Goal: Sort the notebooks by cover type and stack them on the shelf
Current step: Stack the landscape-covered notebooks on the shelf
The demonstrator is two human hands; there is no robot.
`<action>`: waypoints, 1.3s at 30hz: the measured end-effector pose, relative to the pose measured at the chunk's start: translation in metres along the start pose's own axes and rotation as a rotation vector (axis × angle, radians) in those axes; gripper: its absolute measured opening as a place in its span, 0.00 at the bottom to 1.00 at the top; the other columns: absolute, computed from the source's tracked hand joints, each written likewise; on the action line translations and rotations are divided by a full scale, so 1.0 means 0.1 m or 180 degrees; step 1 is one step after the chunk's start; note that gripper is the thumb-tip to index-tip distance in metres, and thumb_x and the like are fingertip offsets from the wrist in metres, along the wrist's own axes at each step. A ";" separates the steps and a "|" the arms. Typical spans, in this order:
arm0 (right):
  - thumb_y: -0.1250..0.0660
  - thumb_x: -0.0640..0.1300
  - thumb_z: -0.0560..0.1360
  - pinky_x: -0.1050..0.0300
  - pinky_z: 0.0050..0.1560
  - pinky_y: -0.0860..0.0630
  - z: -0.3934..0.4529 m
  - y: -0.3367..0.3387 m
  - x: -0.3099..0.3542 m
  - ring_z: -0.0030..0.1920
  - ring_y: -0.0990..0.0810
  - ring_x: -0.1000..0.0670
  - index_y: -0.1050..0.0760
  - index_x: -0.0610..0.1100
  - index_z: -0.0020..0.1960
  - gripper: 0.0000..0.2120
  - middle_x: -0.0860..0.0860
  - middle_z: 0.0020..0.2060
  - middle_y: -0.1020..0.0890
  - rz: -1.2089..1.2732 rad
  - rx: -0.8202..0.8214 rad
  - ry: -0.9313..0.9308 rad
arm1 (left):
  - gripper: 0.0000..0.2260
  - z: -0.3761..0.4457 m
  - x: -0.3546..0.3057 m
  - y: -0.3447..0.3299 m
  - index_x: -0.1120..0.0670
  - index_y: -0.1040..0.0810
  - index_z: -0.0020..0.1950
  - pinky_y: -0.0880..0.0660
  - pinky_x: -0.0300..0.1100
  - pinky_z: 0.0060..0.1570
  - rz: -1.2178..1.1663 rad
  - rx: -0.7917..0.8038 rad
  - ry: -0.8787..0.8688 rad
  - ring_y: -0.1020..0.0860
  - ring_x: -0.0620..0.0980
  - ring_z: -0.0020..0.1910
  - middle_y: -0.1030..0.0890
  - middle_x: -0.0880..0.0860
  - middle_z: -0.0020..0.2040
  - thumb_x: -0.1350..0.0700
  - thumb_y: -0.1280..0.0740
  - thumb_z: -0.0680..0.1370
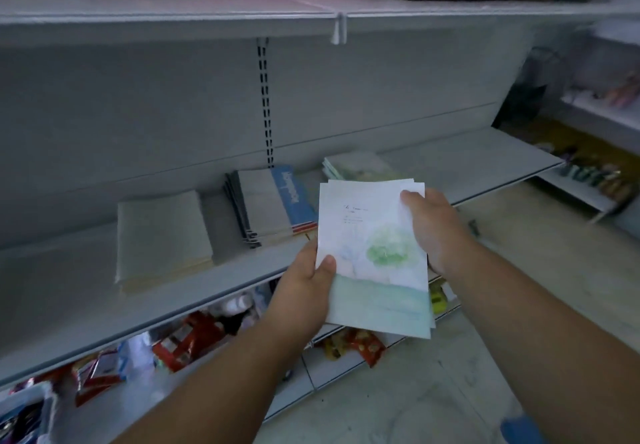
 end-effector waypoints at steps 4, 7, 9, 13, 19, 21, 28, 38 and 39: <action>0.41 0.55 0.81 0.54 0.43 0.28 0.58 0.17 -0.10 0.48 0.23 0.46 0.29 0.44 0.59 0.15 0.48 0.50 0.22 -0.0163 0.0049 0.0023 | 0.11 0.45 -0.09 -0.38 0.45 0.28 0.66 0.28 0.37 0.39 -0.0058 -0.0357 0.0229 0.24 0.39 0.46 0.22 0.42 0.52 0.50 0.41 0.84; 0.38 0.55 0.80 0.53 0.43 0.26 1.09 0.21 -0.07 0.44 0.22 0.45 0.27 0.41 0.49 0.16 0.45 0.43 0.21 -0.0275 0.0054 0.0152 | 0.12 0.89 -0.14 -0.58 0.49 0.29 0.66 0.30 0.34 0.35 -0.0020 -0.0455 0.0326 0.24 0.40 0.45 0.23 0.43 0.51 0.50 0.41 0.84; 0.37 0.55 0.80 0.56 0.35 0.32 1.39 0.24 -0.01 0.36 0.27 0.48 0.30 0.42 0.41 0.17 0.48 0.35 0.27 -0.0515 0.0092 0.0237 | 0.14 1.18 -0.17 -0.69 0.51 0.29 0.68 0.28 0.37 0.37 0.0062 -0.0505 0.0337 0.23 0.42 0.46 0.21 0.46 0.54 0.50 0.41 0.84; 0.34 0.57 0.77 0.56 0.37 0.30 1.95 0.21 0.08 0.37 0.24 0.48 0.27 0.41 0.44 0.18 0.47 0.37 0.23 -0.0791 0.0447 0.0357 | 0.15 1.61 -0.27 -0.86 0.50 0.32 0.70 0.30 0.35 0.31 0.0247 -0.0612 0.0487 0.24 0.41 0.42 0.25 0.42 0.46 0.50 0.43 0.85; 0.33 0.54 0.77 0.56 0.36 0.32 2.68 -0.05 0.18 0.38 0.24 0.48 0.27 0.41 0.45 0.16 0.48 0.37 0.24 -0.1580 0.0967 0.0772 | 0.13 2.09 -0.30 -0.99 0.50 0.28 0.65 0.26 0.43 0.38 0.0544 -0.0949 0.0930 0.23 0.49 0.43 0.22 0.49 0.48 0.52 0.41 0.81; 0.32 0.54 0.76 0.56 0.36 0.32 2.89 -0.26 0.21 0.38 0.24 0.47 0.26 0.41 0.44 0.15 0.48 0.36 0.23 -0.1729 0.1152 0.0946 | 0.12 2.18 -0.29 -1.01 0.49 0.27 0.62 0.23 0.43 0.40 0.0575 -0.1159 0.1040 0.22 0.49 0.44 0.22 0.48 0.47 0.53 0.39 0.79; 0.33 0.58 0.75 0.57 0.33 0.36 3.42 -0.69 0.19 0.42 0.25 0.44 0.31 0.44 0.46 0.18 0.45 0.41 0.25 -0.2259 0.1457 0.1289 | 0.13 2.52 -0.40 -1.00 0.56 0.22 0.57 0.21 0.44 0.41 0.1578 -0.1388 0.1308 0.21 0.55 0.43 0.21 0.53 0.46 0.52 0.37 0.76; 0.28 0.57 0.73 0.48 0.52 0.25 3.33 -0.72 0.33 0.61 0.24 0.37 0.38 0.39 0.68 0.35 0.40 0.63 0.26 -0.2776 0.1092 0.1731 | 0.20 2.54 -0.43 -1.00 0.53 0.23 0.64 0.29 0.44 0.42 0.2583 -0.1553 0.1258 0.25 0.52 0.46 0.28 0.52 0.56 0.42 0.37 0.78; 0.28 0.57 0.74 0.47 0.52 0.25 3.22 -0.72 0.37 0.61 0.24 0.37 0.39 0.39 0.69 0.35 0.40 0.63 0.26 -0.2800 0.1082 0.1858 | 0.21 2.47 -0.45 -0.99 0.53 0.25 0.65 0.28 0.44 0.43 0.2531 -0.1656 0.1139 0.24 0.51 0.48 0.28 0.51 0.58 0.41 0.37 0.79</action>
Point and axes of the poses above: each hand's wrist, its own z-axis towards the middle knuckle, its own y-axis out of the back of the hand, x = y × z, the point moved 6 cm from there along z, towards the middle knuckle
